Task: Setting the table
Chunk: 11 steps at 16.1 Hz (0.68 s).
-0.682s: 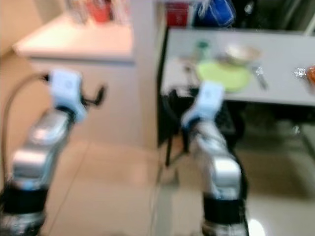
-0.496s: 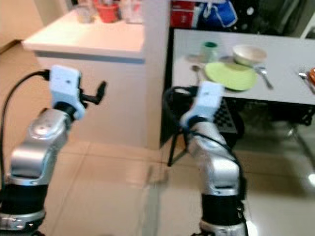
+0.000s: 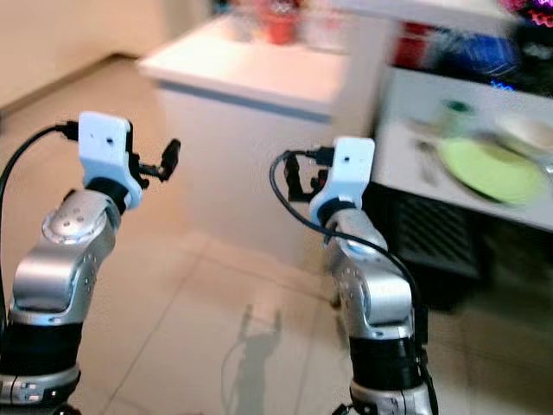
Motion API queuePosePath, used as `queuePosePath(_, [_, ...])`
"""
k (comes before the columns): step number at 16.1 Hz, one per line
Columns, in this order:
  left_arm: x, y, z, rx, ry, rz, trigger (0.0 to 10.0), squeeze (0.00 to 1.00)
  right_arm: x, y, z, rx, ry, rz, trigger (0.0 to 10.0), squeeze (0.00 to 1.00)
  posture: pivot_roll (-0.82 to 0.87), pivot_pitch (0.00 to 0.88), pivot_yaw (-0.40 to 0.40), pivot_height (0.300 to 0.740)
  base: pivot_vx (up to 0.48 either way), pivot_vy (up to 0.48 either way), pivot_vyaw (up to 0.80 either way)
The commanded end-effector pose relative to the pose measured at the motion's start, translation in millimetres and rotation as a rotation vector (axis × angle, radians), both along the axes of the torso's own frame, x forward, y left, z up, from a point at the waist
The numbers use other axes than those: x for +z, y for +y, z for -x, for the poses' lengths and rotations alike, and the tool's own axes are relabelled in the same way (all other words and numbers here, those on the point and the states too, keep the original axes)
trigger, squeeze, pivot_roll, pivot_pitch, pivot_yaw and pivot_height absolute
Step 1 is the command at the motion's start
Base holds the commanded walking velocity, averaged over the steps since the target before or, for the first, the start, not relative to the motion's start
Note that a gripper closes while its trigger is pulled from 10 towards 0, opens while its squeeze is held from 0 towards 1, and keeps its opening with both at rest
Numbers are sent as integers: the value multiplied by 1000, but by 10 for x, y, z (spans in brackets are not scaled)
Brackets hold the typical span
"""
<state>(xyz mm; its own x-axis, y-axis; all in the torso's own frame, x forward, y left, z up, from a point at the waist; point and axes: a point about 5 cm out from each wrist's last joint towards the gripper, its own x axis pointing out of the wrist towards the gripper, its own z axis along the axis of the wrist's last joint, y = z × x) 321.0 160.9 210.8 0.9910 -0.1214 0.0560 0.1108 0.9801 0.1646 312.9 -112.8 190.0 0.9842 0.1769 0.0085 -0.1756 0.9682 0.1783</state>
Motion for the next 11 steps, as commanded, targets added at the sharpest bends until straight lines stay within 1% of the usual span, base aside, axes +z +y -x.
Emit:
queuePosePath(1, [26,1,-8,7,-2,-9,10000,0,7,7,-17,3,7,7,10000,0,34,0,11,740,386,0,800])
queuePosePath(5, [28,2,-11,8,-3,-9,10000,0,7,-8,-28,-12,6,8,10000,0,34,0,11,740,387,0,800])
queuePosePath(8, [34,9,-14,8,-4,-8,10000,0,21,-33,-42,-38,-4,-16,10000,0,35,0,11,740,386,0,0])
queuePosePath(11, [36,13,-15,10,-5,-8,10000,0,31,-50,-51,-50,-11,-20,10000,0,35,0,12,740,386,0,0])
